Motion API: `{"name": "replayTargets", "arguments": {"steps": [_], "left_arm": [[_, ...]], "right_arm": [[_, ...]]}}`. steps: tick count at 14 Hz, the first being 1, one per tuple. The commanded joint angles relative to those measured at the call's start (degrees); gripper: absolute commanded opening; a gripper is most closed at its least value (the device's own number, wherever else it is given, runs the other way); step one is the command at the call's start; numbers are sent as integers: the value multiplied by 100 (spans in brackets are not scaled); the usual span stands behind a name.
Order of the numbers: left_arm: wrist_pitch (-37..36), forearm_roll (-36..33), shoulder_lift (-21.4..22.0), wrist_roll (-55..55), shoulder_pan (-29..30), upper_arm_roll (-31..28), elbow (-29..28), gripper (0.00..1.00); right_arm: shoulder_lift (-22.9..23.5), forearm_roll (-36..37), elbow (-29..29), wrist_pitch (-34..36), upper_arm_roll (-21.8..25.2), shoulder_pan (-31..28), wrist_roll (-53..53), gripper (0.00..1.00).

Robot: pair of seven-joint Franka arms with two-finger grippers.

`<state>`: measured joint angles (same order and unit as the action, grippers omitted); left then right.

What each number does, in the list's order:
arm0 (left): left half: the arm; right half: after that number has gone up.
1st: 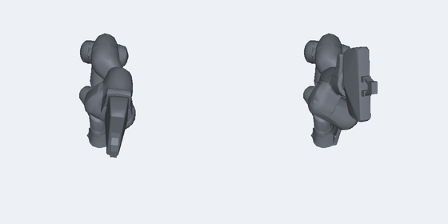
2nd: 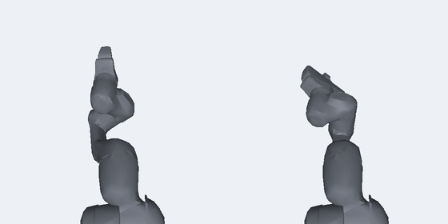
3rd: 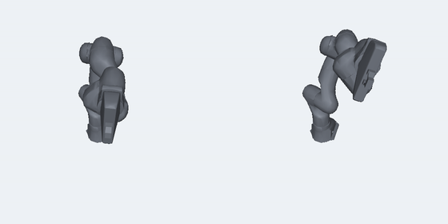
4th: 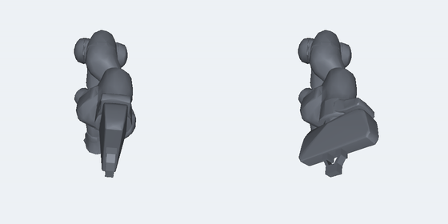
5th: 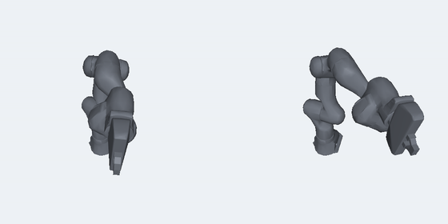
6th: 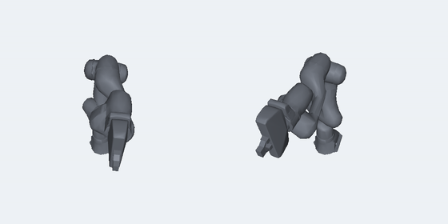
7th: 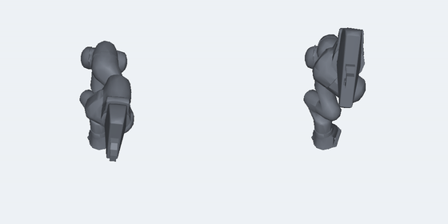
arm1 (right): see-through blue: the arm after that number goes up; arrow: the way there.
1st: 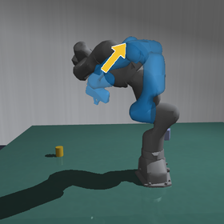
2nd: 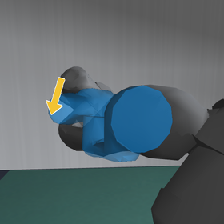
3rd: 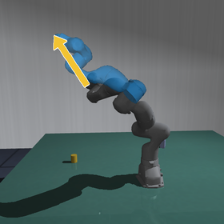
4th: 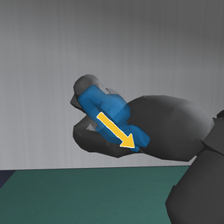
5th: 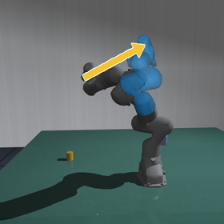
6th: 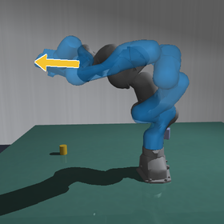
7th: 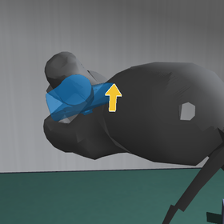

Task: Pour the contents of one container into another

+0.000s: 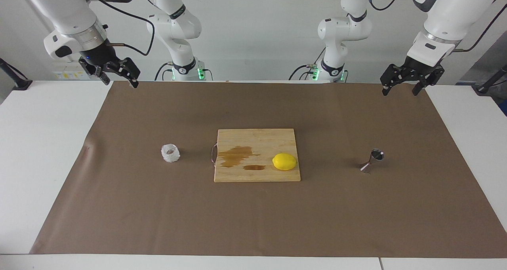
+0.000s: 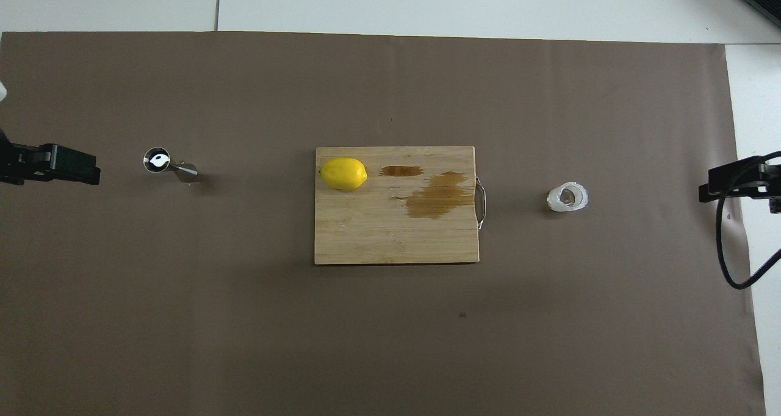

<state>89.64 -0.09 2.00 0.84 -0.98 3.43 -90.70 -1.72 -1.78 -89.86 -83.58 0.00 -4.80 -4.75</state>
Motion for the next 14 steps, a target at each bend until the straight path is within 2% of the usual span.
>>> {"name": "replayTargets", "arguments": {"steps": [1,14], "left_arm": [[45,70,2,-84,55,43,35,100],[89,352,11,-31,72,8,-9,100]], "right_arm": [[-4,46,30,17,-26,-21,44,100],[-4,46,30,17,-17,-21,44,100]]}}
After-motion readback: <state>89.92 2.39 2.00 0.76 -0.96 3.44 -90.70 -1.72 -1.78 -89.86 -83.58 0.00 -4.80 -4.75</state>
